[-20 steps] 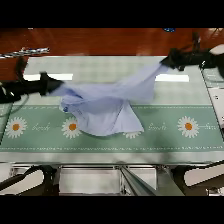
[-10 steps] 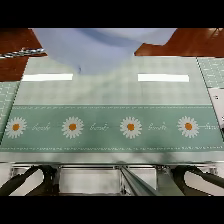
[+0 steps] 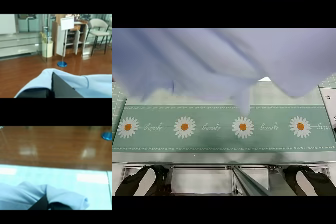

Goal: Fold the shirts.

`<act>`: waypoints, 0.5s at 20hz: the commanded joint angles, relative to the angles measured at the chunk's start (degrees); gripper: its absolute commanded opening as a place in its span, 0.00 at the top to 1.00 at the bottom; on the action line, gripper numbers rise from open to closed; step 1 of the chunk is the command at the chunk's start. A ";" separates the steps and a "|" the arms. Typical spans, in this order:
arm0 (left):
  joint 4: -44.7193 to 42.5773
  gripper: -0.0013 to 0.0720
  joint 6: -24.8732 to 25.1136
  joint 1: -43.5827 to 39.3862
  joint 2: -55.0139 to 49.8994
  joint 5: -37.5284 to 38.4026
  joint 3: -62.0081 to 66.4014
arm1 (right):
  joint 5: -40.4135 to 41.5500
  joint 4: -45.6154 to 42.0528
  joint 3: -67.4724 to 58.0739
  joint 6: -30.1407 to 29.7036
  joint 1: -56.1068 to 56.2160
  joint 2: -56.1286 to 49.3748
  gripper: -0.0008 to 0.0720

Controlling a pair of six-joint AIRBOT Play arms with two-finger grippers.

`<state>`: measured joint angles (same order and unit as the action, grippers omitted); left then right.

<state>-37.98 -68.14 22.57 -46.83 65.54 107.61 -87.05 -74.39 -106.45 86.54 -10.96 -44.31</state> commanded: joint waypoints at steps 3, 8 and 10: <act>-13.35 0.96 -4.15 -7.85 3.26 4.44 0.11 | -9.46 -5.46 14.56 2.51 -0.04 11.37 0.96; -17.07 0.96 -8.72 -14.49 2.69 12.72 -15.58 | -11.43 -1.92 32.87 2.73 -0.04 14.56 0.96; -17.11 0.96 -8.68 -15.08 1.03 8.20 -26.10 | -7.08 -0.28 41.68 1.81 -0.04 14.47 0.96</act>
<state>-53.39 -75.31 9.58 -44.58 74.85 92.90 -96.62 -77.08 -75.59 88.97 -10.96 -30.94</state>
